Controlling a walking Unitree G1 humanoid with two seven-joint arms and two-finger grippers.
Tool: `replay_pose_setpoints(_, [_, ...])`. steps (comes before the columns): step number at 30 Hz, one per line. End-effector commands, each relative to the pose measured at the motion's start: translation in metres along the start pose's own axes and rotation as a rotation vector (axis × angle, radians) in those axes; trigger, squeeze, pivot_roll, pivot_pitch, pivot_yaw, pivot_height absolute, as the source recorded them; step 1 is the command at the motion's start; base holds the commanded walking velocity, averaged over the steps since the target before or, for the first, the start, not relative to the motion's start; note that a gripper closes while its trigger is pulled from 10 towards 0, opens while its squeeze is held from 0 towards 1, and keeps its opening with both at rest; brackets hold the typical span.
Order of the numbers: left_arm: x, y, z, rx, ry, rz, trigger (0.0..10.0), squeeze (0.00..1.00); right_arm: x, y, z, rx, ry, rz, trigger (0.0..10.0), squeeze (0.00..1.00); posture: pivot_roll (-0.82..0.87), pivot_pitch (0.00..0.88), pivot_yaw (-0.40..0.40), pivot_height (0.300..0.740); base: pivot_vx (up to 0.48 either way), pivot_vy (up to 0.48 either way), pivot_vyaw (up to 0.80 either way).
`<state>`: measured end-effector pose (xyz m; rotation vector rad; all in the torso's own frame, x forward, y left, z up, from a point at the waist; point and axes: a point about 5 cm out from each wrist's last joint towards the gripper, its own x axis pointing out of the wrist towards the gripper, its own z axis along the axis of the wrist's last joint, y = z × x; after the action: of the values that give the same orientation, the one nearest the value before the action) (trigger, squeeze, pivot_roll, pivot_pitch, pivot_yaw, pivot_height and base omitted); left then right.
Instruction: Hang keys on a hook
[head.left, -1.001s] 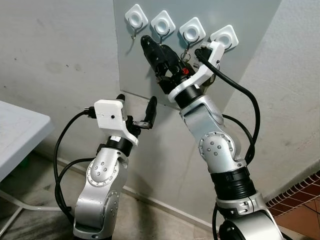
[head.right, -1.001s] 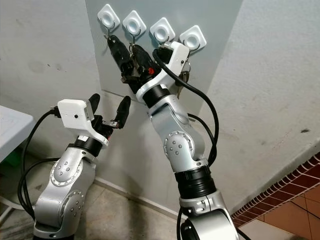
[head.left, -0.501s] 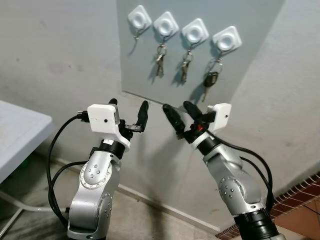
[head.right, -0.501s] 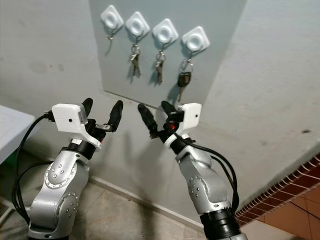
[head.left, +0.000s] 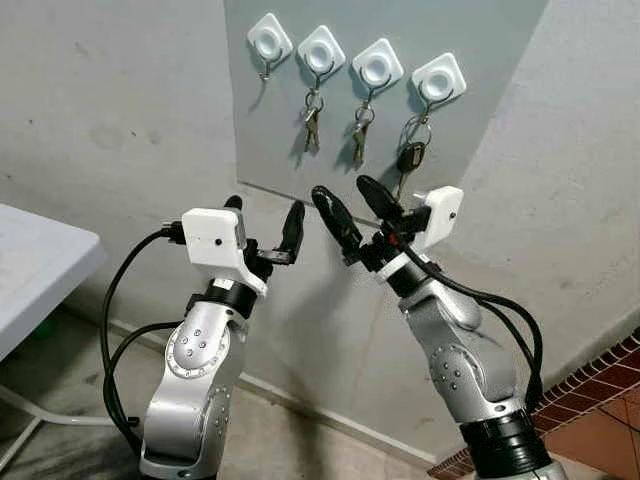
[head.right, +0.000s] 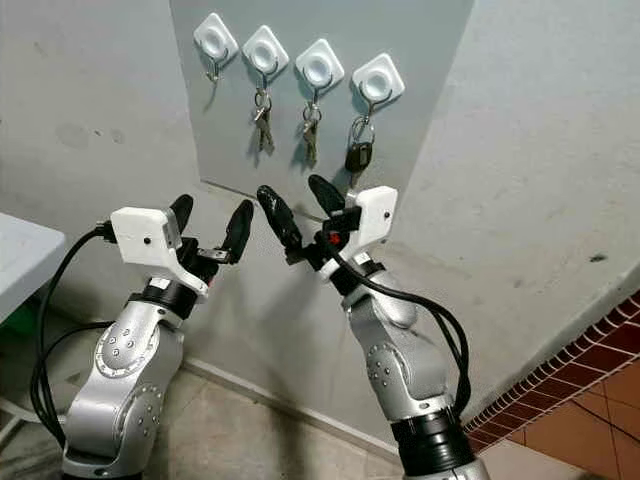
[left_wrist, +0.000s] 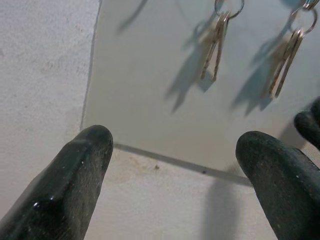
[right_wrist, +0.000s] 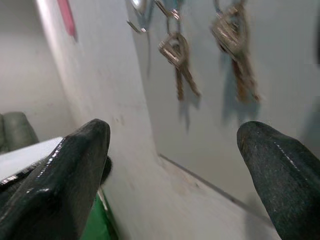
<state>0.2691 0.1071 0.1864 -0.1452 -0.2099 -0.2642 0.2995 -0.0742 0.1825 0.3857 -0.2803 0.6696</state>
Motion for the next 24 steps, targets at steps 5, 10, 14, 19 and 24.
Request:
replay_pose_setpoints(5, [-0.002, 0.002, -0.008, 0.001, 0.025, 0.0, 10.0, 0.0, -0.01, -0.012, -0.003, -0.027, 0.024, -0.047, 10.0, 0.0, 0.05, 0.029, -0.088, 0.74, 0.0, 0.0, 0.0])
replay_pose_setpoints(10, [-0.002, 0.001, -0.01, 0.004, 0.029, -0.001, 10.0, 0.0, -0.015, -0.017, -0.006, -0.042, 0.036, -0.064, 10.0, 0.0, 0.05, 0.033, -0.087, 0.74, 0.0, 0.0, 0.0])
replay_pose_setpoints(14, [-0.005, 0.006, -0.019, 0.004, 0.053, 0.009, 10.0, 0.0, -0.023, -0.024, -0.012, -0.058, 0.065, -0.081, 10.0, 0.0, 0.05, 0.034, -0.086, 0.74, 0.0, 0.0, 0.0])
replay_pose_setpoints(19, [-0.021, 0.021, -0.059, 0.024, 0.176, 0.057, 10.0, 0.0, -0.058, -0.05, -0.045, -0.131, 0.226, -0.155, 10.0, 0.0, 0.05, 0.038, -0.084, 0.74, 0.0, 0.0, 0.0])
replay_pose_setpoints(24, [-0.027, 0.031, -0.08, 0.049, 0.244, 0.079, 10.0, 0.0, -0.071, -0.058, -0.056, -0.138, 0.278, -0.195, 10.0, 0.0, 0.04, 0.042, -0.079, 0.74, 0.0, 0.0, 0.0])
